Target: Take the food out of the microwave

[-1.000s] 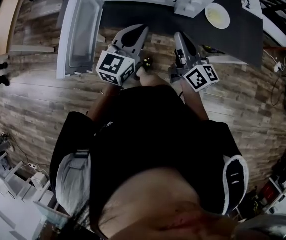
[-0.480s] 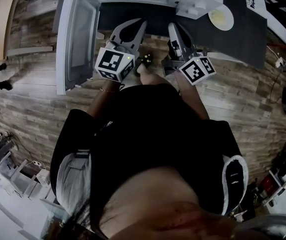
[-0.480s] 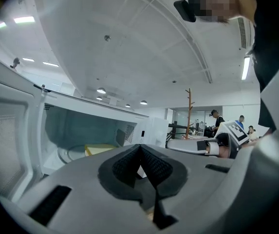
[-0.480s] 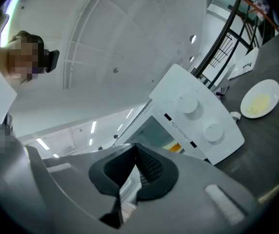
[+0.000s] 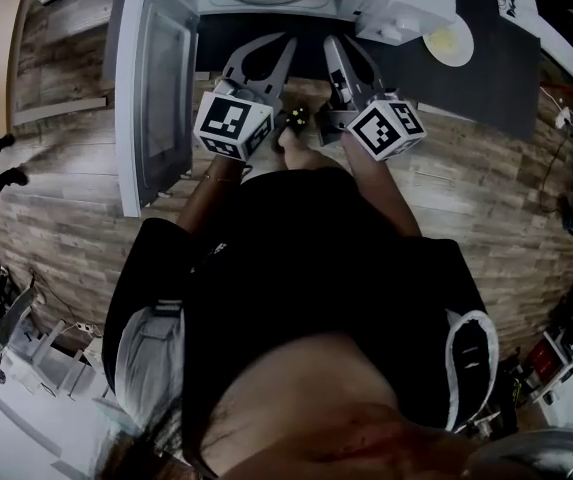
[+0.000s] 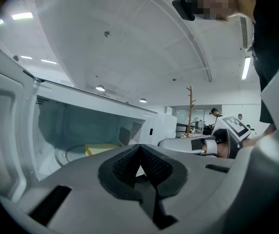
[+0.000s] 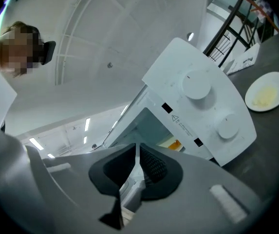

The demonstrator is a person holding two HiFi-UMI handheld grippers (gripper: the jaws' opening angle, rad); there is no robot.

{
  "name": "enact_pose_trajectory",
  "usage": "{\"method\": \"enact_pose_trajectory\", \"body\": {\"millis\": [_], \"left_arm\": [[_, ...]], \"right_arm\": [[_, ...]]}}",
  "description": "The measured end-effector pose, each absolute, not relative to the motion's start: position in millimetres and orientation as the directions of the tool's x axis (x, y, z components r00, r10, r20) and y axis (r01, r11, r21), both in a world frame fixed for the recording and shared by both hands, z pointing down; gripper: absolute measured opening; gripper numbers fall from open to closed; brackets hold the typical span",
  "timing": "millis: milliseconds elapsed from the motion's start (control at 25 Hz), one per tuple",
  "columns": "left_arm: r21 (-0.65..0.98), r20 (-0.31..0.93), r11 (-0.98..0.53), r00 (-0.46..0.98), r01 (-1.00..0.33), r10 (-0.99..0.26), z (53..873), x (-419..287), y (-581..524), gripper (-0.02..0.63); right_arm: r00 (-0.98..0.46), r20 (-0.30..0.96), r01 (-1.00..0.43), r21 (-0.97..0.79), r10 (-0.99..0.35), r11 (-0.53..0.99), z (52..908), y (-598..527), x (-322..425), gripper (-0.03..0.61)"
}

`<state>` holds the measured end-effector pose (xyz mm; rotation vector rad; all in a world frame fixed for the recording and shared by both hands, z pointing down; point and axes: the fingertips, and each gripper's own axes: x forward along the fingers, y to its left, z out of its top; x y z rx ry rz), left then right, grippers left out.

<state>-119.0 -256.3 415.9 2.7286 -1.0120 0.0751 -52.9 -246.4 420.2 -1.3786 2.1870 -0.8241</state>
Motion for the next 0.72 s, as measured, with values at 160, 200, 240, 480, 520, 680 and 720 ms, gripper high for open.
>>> {"method": "enact_pose_trajectory", "body": {"millis": [160,200,240,480,520,680,720], "left_arm": [[0.191,0.140,-0.734,0.758,-0.652,-0.637,418.9,-126.7,-268.6,0.008],[0.194,0.146,-0.733,0.758,-0.652,-0.636,419.7,-128.4,-270.4,0.008],[0.197,0.153,-0.731,0.757,-0.653,-0.635,420.7,-129.9,-272.4,0.008],[0.192,0.178,-0.726,0.751,-0.660,-0.635,426.3,-137.6,-286.9,0.008],[0.191,0.179,-0.726,0.750,-0.661,-0.636,427.2,-139.0,-289.8,0.008],[0.184,0.171,-0.728,0.751,-0.660,-0.637,429.8,-142.2,-297.9,0.008],[0.186,0.173,-0.730,0.754,-0.657,-0.634,430.7,-142.5,-299.0,0.008]], "right_arm": [[-0.401,-0.026,-0.652,-0.693,-0.915,0.306,424.2,-260.3,-58.9,0.000],[-0.398,-0.022,-0.653,-0.696,-0.917,0.300,425.0,-263.3,-60.1,0.000],[-0.394,-0.017,-0.654,-0.698,-0.919,0.293,426.2,-266.3,-61.0,0.000],[-0.362,0.034,-0.664,-0.711,-0.932,0.232,438.3,-282.9,-61.4,0.014],[-0.353,0.040,-0.665,-0.713,-0.935,0.221,440.3,-286.4,-60.9,0.015],[-0.324,0.063,-0.671,-0.719,-0.944,0.182,447.6,-298.8,-58.2,0.025],[-0.321,0.071,-0.674,-0.718,-0.945,0.175,448.8,-301.0,-58.6,0.029]]}}
